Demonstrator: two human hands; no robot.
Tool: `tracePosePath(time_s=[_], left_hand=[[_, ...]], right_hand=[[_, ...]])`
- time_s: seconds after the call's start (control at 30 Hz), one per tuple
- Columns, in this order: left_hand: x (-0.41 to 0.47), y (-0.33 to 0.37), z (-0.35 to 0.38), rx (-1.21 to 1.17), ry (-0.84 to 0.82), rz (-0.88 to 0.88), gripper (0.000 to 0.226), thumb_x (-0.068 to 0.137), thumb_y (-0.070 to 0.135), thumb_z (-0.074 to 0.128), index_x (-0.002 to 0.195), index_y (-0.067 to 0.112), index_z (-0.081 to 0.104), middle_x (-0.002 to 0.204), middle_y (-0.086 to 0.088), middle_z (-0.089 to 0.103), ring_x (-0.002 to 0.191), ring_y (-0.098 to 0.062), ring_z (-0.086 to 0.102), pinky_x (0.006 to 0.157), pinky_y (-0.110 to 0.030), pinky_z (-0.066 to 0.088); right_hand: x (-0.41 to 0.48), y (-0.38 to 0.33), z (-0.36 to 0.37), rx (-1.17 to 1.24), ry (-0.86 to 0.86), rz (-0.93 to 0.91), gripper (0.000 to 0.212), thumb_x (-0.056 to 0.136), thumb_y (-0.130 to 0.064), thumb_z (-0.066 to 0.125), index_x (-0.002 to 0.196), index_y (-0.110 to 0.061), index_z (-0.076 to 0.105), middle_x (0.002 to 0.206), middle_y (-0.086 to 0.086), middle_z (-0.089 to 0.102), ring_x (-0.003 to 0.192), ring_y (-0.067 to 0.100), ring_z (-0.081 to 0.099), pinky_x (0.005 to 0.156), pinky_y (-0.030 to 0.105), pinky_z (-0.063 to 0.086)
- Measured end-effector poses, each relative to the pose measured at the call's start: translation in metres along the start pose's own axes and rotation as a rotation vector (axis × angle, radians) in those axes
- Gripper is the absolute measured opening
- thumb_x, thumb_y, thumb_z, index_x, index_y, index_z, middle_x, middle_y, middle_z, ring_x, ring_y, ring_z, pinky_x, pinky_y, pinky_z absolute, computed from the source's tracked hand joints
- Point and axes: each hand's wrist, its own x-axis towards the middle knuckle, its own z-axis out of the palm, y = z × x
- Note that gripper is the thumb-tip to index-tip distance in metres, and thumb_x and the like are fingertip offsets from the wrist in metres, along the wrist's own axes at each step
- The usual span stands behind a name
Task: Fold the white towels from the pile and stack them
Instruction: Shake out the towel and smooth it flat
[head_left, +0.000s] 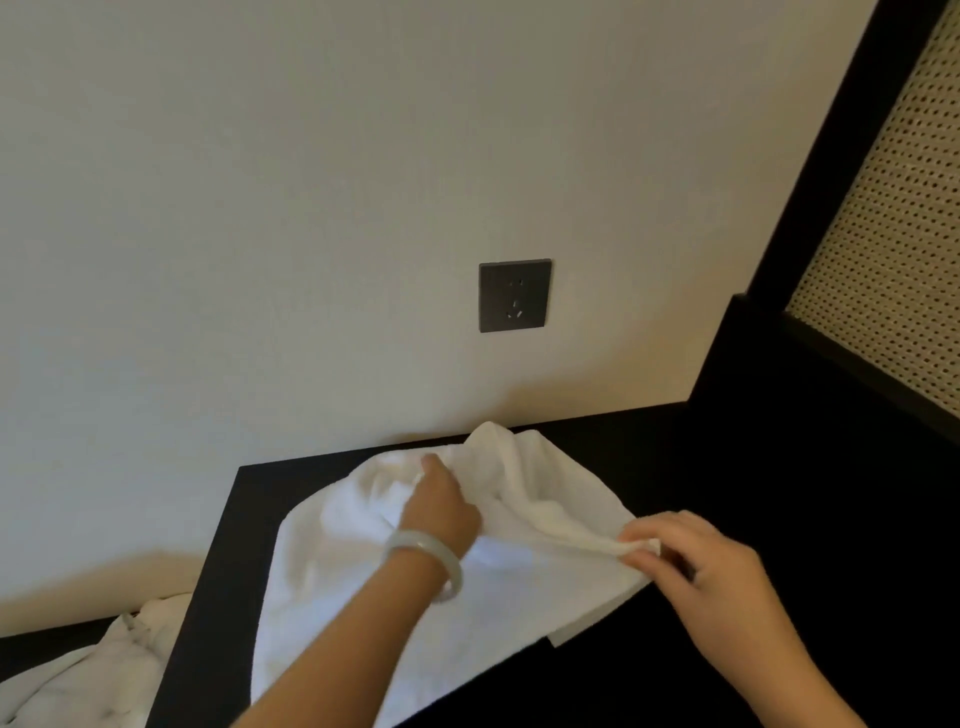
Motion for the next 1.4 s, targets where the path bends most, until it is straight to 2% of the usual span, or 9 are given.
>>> tracePosePath(time_s=[0.27,0.47,0.6,0.7,0.9,1.03,1.17,1.27,1.4], left_hand=[[0.005,-0.045,-0.051,0.167,0.198,0.095,0.053,0.084,-0.008,0.044,0.130,0.017,0.049,0.118,-0.004,0.055,0.094,-0.023,0.057,0.075,-0.032,0.046],[-0.040,-0.082,-0.043,0.292,-0.307,0.214,0.048,0.084,0.003,0.055,0.111,0.044,0.054,0.102,0.013,0.055,0.089,0.000,0.054,0.073,-0.006,0.042],[-0.043,-0.090,-0.029,0.134,-0.201,0.209,0.012,0.090,0.034,0.066,0.100,0.041,0.062,0.106,0.013,0.048,0.096,-0.003,0.054,0.085,-0.014,0.045],[-0.035,-0.085,-0.022,0.072,-0.043,0.145,0.010,0.091,0.033,0.066,0.092,0.034,0.057,0.102,0.009,0.053,0.089,-0.006,0.056,0.075,-0.015,0.045],[-0.024,-0.074,-0.022,0.069,-0.114,0.013,0.031,0.086,0.017,0.070,0.106,0.028,0.049,0.082,0.002,0.058,0.068,-0.010,0.056,0.056,-0.014,0.042],[-0.015,-0.049,-0.082,0.073,0.177,0.069,0.036,0.083,0.000,0.060,0.114,0.015,0.051,0.073,-0.005,0.061,0.062,-0.017,0.058,0.054,-0.025,0.043],[-0.016,0.002,-0.177,0.087,0.435,0.242,0.019,0.087,0.000,0.057,0.090,0.016,0.066,0.044,-0.005,0.058,0.037,-0.015,0.057,0.038,-0.020,0.044],[-0.031,0.043,-0.238,-0.038,0.511,0.335,0.029,0.092,0.000,0.049,0.084,0.021,0.068,0.048,-0.008,0.063,0.040,-0.019,0.061,0.036,-0.021,0.046],[-0.049,0.080,-0.289,-0.442,0.408,0.355,0.016,0.092,-0.008,0.054,0.093,-0.004,0.070,0.065,-0.024,0.066,0.046,-0.024,0.063,0.040,-0.025,0.051]], right_hand=[[0.015,0.039,0.014,0.155,0.307,0.237,0.018,0.091,-0.020,0.063,0.095,-0.037,0.066,0.083,-0.017,0.064,0.083,-0.007,0.060,0.069,0.019,0.051],[0.024,0.062,0.041,0.225,0.323,0.411,0.028,0.090,-0.018,0.064,0.086,-0.045,0.060,0.086,-0.023,0.065,0.082,-0.008,0.063,0.071,0.016,0.047],[0.028,0.073,0.053,0.236,0.310,0.488,0.031,0.088,-0.012,0.068,0.084,-0.041,0.061,0.085,-0.016,0.066,0.083,-0.001,0.063,0.073,0.023,0.049],[0.029,0.073,0.058,0.222,0.288,0.464,0.033,0.089,-0.009,0.067,0.084,-0.041,0.061,0.087,-0.017,0.065,0.083,-0.002,0.061,0.073,0.022,0.047],[0.032,0.072,0.049,0.307,0.306,0.429,0.027,0.091,-0.010,0.064,0.089,-0.037,0.064,0.085,-0.011,0.067,0.081,0.005,0.066,0.072,0.027,0.054],[0.055,0.057,0.011,0.325,0.390,0.380,0.018,0.094,-0.013,0.061,0.095,-0.030,0.066,0.085,-0.009,0.066,0.078,0.009,0.063,0.067,0.027,0.049],[0.089,0.012,-0.048,0.426,0.369,0.189,0.014,0.091,-0.018,0.065,0.091,-0.032,0.069,0.083,-0.015,0.068,0.079,-0.002,0.062,0.068,0.020,0.044],[0.113,-0.026,-0.089,0.519,0.382,0.035,0.015,0.090,-0.019,0.068,0.090,-0.035,0.070,0.079,-0.012,0.069,0.076,0.002,0.063,0.068,0.022,0.048],[0.127,-0.072,-0.136,0.635,0.358,-0.194,0.022,0.082,-0.008,0.071,0.092,-0.028,0.073,0.069,0.001,0.060,0.051,0.007,0.052,0.049,0.017,0.043]])
